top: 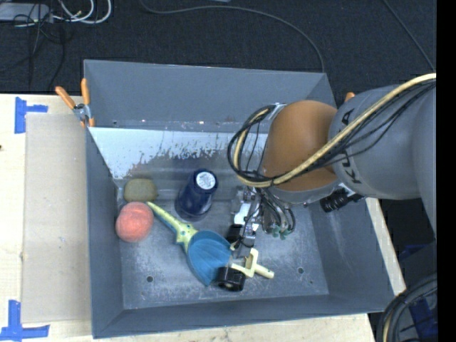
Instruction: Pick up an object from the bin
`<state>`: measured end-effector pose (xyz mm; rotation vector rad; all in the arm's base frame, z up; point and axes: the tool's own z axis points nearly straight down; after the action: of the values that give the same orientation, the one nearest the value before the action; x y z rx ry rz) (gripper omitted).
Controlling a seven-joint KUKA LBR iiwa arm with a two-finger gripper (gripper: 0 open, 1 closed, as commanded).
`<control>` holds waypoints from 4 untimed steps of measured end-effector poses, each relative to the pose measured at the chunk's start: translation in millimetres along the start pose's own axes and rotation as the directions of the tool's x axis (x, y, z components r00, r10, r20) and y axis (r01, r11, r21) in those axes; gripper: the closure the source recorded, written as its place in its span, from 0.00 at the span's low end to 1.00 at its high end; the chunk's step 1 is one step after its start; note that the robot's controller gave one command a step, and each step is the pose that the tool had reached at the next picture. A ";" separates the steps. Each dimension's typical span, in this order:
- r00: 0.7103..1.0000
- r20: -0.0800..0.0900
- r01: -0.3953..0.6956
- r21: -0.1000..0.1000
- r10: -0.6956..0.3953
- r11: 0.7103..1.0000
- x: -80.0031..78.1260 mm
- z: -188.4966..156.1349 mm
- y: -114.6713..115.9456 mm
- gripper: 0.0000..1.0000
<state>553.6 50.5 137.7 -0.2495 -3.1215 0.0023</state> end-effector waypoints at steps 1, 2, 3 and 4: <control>0.998 0.009 0.069 0.000 -0.069 0.998 0.6 62.0 -21.4 0.00; 0.987 0.005 -0.158 -0.002 0.158 0.988 5.7 65.7 0.9 1.00; 0.987 0.005 -0.158 -0.003 0.158 0.987 5.7 65.7 0.9 1.00; 0.987 0.003 -0.158 -0.002 0.158 0.987 6.3 63.6 0.6 1.00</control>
Offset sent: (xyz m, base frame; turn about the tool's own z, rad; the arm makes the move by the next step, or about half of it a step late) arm -0.0082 0.0014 -0.0677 0.1572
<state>546.8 52.1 74.1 -0.4969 -3.0956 0.0015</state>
